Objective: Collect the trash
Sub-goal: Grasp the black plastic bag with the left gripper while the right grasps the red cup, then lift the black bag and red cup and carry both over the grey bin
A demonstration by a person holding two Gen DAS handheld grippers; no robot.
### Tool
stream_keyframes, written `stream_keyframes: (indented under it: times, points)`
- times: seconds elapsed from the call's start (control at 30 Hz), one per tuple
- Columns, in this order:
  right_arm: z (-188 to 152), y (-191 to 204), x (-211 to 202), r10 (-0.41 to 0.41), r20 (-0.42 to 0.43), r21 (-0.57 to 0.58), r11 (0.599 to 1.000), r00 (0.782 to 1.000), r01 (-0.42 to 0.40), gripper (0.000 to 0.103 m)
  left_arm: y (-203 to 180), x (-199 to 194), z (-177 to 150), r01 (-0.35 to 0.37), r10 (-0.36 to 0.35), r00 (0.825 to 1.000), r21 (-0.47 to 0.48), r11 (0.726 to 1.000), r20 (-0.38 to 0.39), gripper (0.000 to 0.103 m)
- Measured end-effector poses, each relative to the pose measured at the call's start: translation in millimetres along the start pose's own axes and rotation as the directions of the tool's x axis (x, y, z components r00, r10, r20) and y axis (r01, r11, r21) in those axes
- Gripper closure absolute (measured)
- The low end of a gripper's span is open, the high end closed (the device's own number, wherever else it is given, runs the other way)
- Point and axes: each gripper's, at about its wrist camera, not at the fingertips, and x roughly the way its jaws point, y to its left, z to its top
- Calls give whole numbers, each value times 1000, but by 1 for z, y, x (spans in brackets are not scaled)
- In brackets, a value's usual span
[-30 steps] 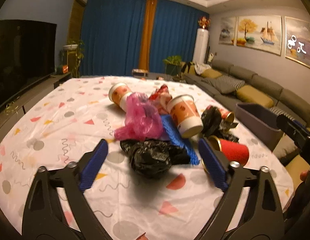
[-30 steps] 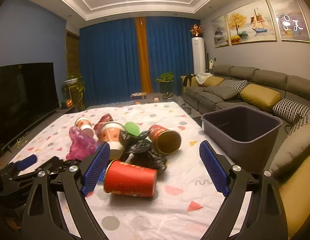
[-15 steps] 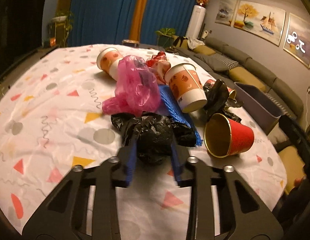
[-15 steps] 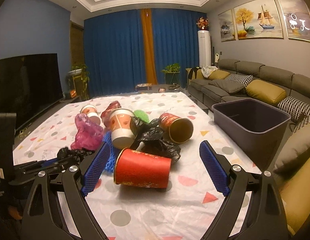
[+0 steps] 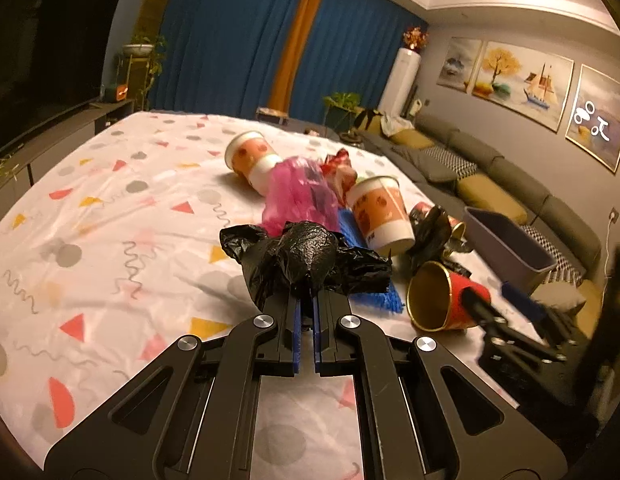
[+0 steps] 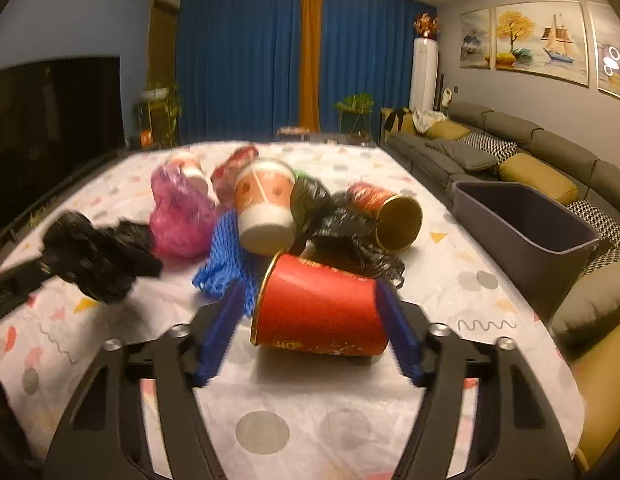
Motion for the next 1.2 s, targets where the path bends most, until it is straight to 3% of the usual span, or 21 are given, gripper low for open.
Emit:
stream_keyframes:
  times: [0.3, 0.43, 0.5, 0.63, 0.9, 1.2]
  points:
    - [8, 21, 16, -61, -57, -80, 995, 997, 56, 41, 7, -13, 4, 25, -24, 999, -18, 1000, 33, 100]
    - [8, 21, 29, -99, -91, -90, 992, 991, 90, 55, 9, -17, 4, 32, -31, 999, -20, 999, 41, 100]
    - [8, 21, 29, -125, -86, -108, 987, 988, 116, 73, 9, -18, 3, 34, -33, 999, -19, 999, 42, 100]
    - [4, 11, 20, -128, -74, -91, 988, 989, 121, 85, 7, -19, 3, 41, -40, 998, -13, 999, 42, 100]
    - [-10, -24, -12, -125, -28, -29, 992, 992, 124, 97, -14, -20, 1, 55, -56, 998, 17, 998, 37, 100]
    - [-23, -65, -30, -88, -4, 69, 994, 996, 88, 100, -41, -17, -1, 81, -83, 996, 60, 995, 25, 100]
